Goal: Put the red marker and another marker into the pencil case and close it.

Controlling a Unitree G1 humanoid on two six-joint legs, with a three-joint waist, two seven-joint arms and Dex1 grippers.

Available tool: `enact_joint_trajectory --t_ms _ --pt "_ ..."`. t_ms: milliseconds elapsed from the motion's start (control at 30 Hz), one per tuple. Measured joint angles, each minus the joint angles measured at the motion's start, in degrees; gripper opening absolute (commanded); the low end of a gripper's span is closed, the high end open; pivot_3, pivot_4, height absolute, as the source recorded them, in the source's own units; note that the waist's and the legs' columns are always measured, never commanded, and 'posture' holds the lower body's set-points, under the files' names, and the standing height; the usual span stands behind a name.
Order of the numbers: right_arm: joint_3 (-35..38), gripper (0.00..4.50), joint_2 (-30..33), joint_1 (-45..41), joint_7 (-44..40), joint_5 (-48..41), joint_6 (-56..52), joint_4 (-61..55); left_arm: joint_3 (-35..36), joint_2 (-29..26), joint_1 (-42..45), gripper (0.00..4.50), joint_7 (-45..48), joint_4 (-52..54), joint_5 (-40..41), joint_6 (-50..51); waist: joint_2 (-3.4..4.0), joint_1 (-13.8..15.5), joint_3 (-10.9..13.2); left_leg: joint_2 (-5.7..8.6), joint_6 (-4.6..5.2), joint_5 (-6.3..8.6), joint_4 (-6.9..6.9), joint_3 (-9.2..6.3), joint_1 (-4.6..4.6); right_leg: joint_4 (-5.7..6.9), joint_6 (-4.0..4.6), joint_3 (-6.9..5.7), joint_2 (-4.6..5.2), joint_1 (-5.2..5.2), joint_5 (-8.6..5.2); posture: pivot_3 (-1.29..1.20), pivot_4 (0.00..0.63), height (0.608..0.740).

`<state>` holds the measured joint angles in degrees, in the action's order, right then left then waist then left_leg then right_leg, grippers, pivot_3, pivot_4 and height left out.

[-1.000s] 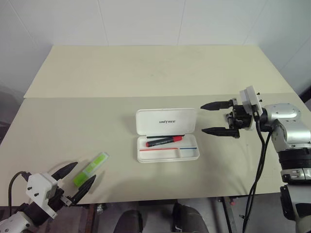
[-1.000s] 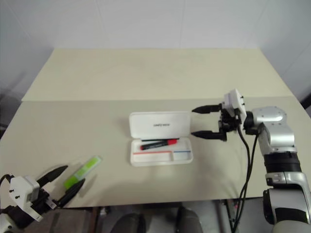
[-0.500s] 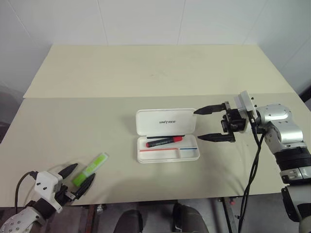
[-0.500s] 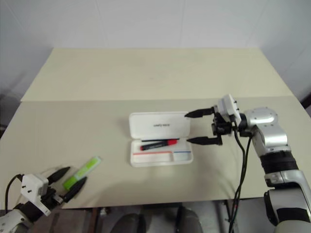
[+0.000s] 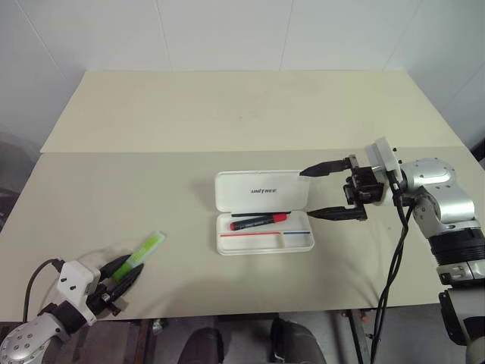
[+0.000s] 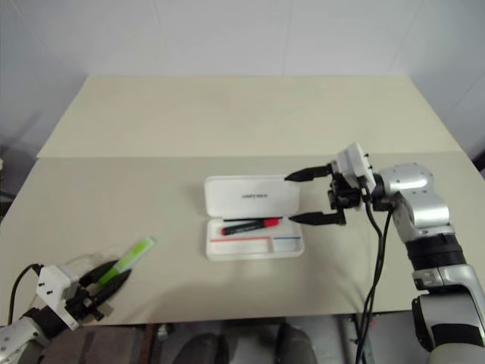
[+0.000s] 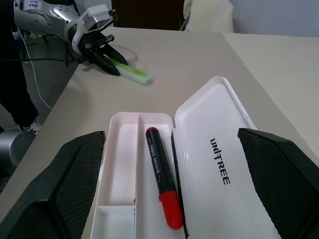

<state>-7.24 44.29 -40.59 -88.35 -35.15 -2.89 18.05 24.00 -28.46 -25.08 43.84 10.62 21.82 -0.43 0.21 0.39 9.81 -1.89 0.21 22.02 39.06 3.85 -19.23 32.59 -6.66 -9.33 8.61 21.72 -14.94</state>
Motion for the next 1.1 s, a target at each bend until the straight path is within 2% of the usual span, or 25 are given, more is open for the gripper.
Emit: enact_joint_trajectory --t_ms 300,467,633,867,967,1100 --pt "1.1 4.50 -0.4 0.4 0.0 1.0 -0.8 -0.3 -2.2 0.2 3.0 1.13 -0.7 1.0 1.3 2.5 0.04 1.2 0.0 0.08 0.02 0.00 0.02 -0.01 -0.01 -0.01 0.00 0.00 -0.01 -0.04 0.00 0.00 0.150 0.740" --pt "1.4 4.50 -0.6 1.5 0.0 1.7 -0.2 -0.7 -3.6 0.7 4.0 1.13 0.7 6.4 7.6 6.4 -0.03 0.7 0.0 0.00 -0.01 0.02 0.01 0.01 -0.01 0.00 -0.01 -0.11 -0.11 -0.01 0.00 0.00 0.150 0.740" --pt "2.6 4.50 -0.6 3.1 0.0 2.0 0.6 -0.9 -2.3 -3.6 4.1 1.13 2.3 12.1 12.6 11.4 -0.01 0.6 0.0 -0.01 -0.02 0.01 0.01 0.06 0.00 -0.05 -0.01 -0.13 -0.18 -0.01 0.00 0.00 0.150 0.740" --pt "4.1 4.50 -0.7 6.9 0.1 2.1 0.6 -3.8 -3.1 -12.8 8.1 1.13 7.8 13.7 13.5 16.1 0.00 1.0 0.0 0.00 -0.03 0.00 0.04 0.12 -0.01 -0.06 0.00 -0.13 -0.20 -0.02 0.00 0.00 0.150 0.740" --pt "6.0 4.50 -0.2 9.2 0.3 2.0 0.5 -5.5 -6.3 -16.0 13.5 1.13 10.4 13.4 12.5 16.8 0.01 1.1 0.0 0.04 -0.03 0.00 0.03 0.25 -0.05 -0.06 0.00 -0.14 -0.21 -0.03 0.00 0.00 0.150 0.740" --pt "9.0 4.50 1.3 13.5 0.3 1.3 0.0 -9.4 -12.7 -16.6 23.8 1.13 12.1 12.4 10.8 17.2 0.04 1.1 0.1 0.07 -0.04 0.00 0.03 0.33 -0.07 -0.04 -0.01 -0.13 -0.21 -0.05 0.00 0.00 0.150 0.740"
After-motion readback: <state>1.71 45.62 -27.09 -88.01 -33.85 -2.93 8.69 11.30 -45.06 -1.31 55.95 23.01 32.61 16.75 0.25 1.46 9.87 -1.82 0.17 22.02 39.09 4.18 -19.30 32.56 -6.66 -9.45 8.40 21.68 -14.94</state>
